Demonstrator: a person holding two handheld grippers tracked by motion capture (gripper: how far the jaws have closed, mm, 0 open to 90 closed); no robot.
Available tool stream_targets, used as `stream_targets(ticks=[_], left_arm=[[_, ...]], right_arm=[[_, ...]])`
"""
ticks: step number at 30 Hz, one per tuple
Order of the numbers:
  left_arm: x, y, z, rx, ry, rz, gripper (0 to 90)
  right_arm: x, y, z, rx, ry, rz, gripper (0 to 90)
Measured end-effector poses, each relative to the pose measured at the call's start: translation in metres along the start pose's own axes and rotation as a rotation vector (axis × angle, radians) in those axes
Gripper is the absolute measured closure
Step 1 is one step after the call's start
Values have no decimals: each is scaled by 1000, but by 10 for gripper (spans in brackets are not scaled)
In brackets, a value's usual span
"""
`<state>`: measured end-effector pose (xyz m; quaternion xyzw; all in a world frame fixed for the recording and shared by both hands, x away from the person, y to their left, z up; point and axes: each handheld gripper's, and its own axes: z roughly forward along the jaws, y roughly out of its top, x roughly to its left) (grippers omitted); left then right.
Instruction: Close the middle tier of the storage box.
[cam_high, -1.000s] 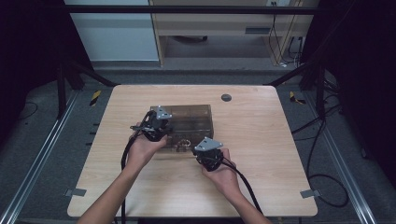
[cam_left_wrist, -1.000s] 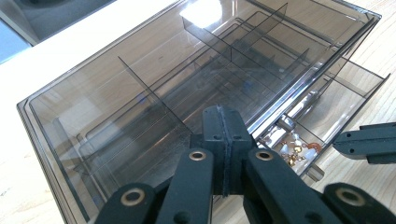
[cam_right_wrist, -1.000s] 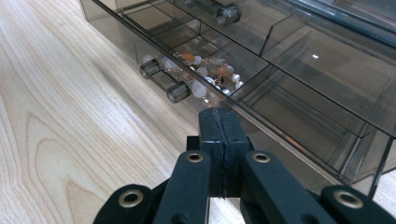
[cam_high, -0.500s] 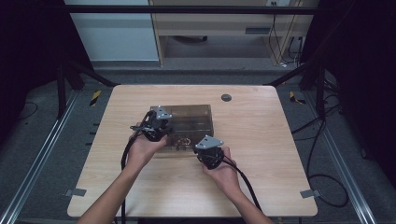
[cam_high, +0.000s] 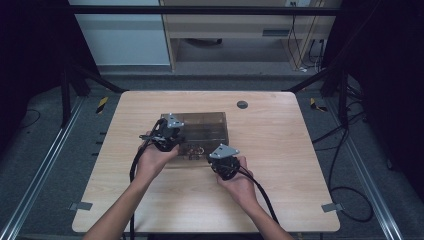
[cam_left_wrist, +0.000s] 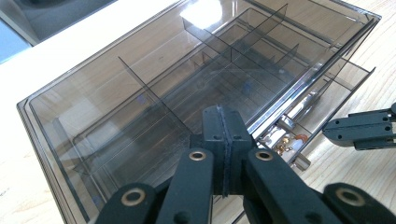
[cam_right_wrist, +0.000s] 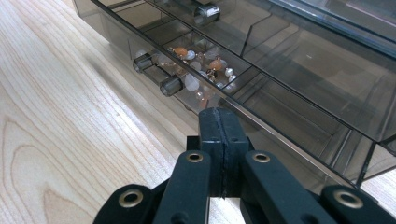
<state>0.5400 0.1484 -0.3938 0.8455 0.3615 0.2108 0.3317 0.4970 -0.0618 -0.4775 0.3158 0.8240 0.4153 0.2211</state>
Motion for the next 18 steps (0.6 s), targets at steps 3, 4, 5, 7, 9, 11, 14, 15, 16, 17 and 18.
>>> stream_targets(ticks=[3,4,5,7,9,11,14,15,16,17,18], left_arm=[[0,0,0,0,0,0,897],[0,0,0,0,0,1,898],[0,0,0,0,0,1,898],[0,0,0,0,0,1,898],[0,0,0,-1,-1,0,898],[0,0,0,-1,0,0,898],[0,0,0,0,-2,0,898],[0,0,0,-1,-2,-1,898],[0,0,0,0,-1,1,898],[0,0,0,-1,0,1,898],[0,0,0,-1,-2,1,898]], right_arm=[[-1,1,1,1,-2,1,900],[-1,2,1,1,-2,-1,900],[-1,2,1,0,-4,-1,900],[-2,3,1,1,-5,-2,900],[-2,4,2,3,-6,-3,900],[-3,4,3,4,-5,0,900],[-4,4,4,6,-9,3,900],[-4,5,5,5,-11,4,900],[-5,5,6,4,-12,7,900],[-5,6,7,6,-11,10,900],[-5,6,8,6,-13,8,900]])
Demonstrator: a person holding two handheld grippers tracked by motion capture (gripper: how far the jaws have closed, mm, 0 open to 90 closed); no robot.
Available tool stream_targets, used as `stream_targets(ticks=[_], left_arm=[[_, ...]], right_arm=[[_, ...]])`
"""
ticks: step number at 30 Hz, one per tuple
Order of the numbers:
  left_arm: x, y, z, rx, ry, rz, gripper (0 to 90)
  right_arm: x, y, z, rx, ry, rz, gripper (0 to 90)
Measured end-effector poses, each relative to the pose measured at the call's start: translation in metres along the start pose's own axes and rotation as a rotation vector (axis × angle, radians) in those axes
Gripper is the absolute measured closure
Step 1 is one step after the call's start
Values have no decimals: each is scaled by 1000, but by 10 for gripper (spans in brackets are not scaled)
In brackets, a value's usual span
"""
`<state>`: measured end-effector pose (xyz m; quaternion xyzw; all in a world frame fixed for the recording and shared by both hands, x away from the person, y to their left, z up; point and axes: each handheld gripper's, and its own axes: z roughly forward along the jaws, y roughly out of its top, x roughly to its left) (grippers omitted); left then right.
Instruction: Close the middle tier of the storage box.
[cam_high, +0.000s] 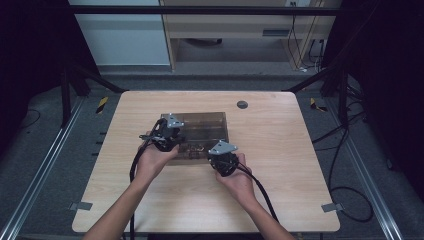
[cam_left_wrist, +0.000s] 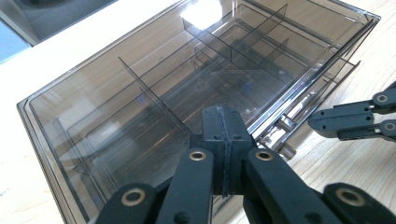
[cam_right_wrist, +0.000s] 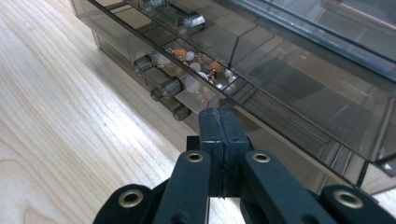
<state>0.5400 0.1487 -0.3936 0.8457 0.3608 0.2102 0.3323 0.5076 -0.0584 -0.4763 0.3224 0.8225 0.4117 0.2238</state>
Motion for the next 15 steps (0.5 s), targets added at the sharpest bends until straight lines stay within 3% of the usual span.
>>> stream_targets(ticks=[15], left_arm=[[-3,0,0,-4,-6,-3,898]], right_arm=[[-5,3,5,-1,-11,13,900]])
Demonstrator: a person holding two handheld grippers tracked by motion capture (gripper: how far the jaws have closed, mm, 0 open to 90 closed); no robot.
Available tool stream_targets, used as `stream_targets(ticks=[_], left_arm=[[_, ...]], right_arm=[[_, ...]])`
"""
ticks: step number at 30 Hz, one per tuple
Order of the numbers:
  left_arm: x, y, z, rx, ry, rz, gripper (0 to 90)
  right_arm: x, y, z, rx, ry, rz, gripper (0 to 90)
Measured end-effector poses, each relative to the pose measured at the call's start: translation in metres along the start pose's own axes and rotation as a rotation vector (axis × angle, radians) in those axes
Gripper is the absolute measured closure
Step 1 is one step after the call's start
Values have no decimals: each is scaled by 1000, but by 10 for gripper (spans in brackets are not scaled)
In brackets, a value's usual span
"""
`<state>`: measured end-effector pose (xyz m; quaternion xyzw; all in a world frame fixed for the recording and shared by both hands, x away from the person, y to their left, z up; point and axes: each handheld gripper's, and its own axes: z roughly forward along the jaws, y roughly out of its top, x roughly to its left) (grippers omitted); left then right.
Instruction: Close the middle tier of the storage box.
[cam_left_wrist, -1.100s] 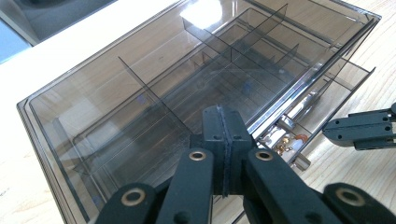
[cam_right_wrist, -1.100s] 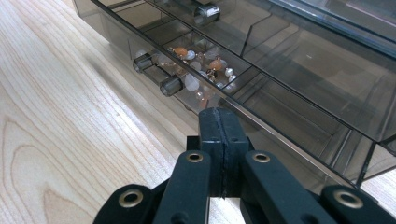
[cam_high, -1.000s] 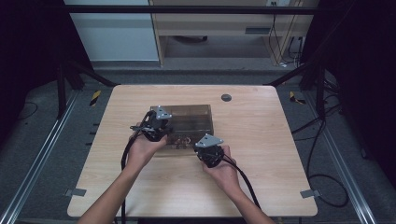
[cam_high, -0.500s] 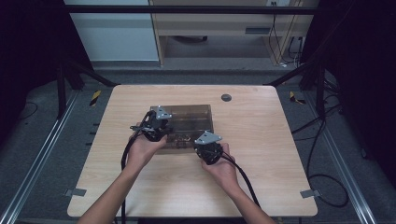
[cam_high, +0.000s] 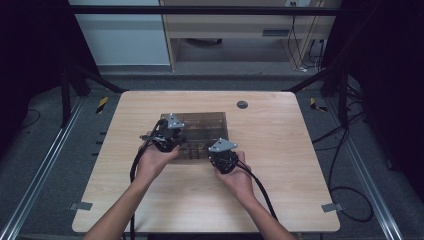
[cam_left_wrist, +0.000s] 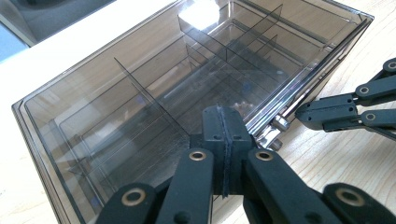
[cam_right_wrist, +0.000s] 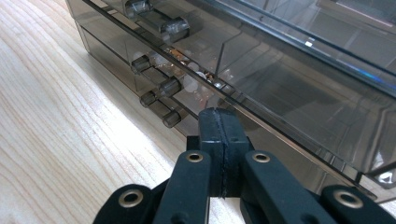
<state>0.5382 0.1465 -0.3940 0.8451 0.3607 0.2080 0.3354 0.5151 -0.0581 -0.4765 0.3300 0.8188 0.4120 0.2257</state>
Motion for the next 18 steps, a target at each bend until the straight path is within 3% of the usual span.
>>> stream_targets(ticks=[18], left_arm=[[0,0,0,-3,0,2,898]], right_arm=[[-1,2,2,4,1,2,900]])
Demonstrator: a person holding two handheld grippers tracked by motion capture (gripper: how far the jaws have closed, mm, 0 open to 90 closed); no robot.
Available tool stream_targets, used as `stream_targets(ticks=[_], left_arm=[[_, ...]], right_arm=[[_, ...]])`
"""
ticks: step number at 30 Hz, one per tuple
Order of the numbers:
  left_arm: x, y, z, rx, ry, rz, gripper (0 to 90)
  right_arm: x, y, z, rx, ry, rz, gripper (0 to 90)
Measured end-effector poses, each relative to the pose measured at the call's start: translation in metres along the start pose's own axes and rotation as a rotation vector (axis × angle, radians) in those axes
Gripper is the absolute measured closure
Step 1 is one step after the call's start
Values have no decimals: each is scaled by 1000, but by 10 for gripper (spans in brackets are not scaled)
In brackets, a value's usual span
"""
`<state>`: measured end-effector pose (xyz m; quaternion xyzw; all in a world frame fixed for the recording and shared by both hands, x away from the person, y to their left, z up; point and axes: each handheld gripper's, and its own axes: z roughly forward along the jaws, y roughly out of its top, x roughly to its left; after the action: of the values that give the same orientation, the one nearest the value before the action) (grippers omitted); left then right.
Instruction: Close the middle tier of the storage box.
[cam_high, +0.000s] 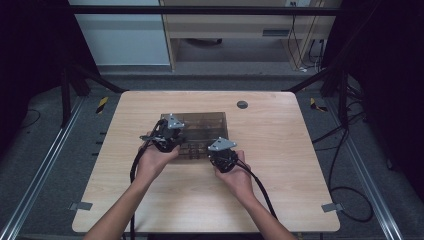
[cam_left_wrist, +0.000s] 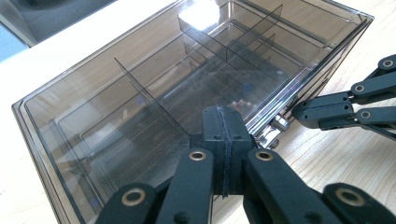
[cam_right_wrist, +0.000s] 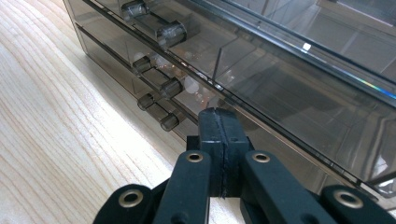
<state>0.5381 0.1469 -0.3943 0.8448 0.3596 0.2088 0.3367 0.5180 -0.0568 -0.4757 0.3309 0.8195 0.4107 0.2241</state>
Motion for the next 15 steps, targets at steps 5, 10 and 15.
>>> stream_targets(ticks=[5,10,15], left_arm=[[0,0,0,-1,1,1,898],[0,0,0,-5,3,-1,898],[0,0,0,-3,1,-2,898]], right_arm=[[0,0,0,2,0,-1,900],[1,-1,1,5,0,-4,900],[0,0,0,5,1,-3,900]])
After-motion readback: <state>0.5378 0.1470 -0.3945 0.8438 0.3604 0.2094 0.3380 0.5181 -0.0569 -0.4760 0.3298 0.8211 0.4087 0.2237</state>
